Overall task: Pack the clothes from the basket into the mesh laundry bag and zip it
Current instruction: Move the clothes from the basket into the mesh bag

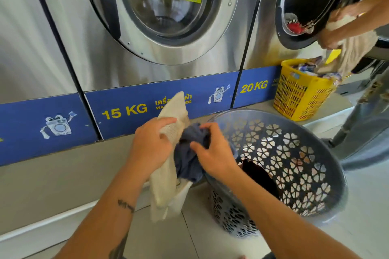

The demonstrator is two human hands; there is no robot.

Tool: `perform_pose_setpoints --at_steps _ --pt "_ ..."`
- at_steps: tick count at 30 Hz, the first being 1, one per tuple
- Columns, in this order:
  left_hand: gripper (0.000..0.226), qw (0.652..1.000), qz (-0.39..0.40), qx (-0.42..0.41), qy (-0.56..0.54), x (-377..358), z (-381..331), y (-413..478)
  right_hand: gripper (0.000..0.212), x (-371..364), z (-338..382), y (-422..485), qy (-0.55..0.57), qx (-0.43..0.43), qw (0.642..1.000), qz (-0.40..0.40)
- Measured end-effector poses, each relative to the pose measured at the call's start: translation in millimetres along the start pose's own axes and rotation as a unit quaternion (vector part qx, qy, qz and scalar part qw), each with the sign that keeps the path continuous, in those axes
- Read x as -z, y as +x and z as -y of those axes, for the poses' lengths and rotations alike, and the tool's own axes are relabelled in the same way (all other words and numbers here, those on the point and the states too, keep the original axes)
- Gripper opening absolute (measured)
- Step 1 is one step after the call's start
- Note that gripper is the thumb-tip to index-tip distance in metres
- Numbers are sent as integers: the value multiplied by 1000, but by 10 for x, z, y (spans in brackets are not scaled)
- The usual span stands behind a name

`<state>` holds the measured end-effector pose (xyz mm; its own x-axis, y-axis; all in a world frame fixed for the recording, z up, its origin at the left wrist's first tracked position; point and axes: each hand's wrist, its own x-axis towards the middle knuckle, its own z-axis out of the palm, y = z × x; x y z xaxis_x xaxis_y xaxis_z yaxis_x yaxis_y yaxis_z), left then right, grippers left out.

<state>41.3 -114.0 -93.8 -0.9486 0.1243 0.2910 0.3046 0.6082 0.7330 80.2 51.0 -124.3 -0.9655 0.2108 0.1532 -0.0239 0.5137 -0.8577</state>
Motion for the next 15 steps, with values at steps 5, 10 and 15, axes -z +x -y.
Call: perform_pose_setpoints --at_steps 5,10,15 --pt "58 999 27 29 -21 0 79 37 56 -11 4 13 -104 52 979 167" --pt "60 993 54 85 -61 41 107 39 63 97 -14 60 -209 73 974 56" --pt "59 993 71 82 -43 56 130 54 107 64 -283 155 -219 -79 968 96"
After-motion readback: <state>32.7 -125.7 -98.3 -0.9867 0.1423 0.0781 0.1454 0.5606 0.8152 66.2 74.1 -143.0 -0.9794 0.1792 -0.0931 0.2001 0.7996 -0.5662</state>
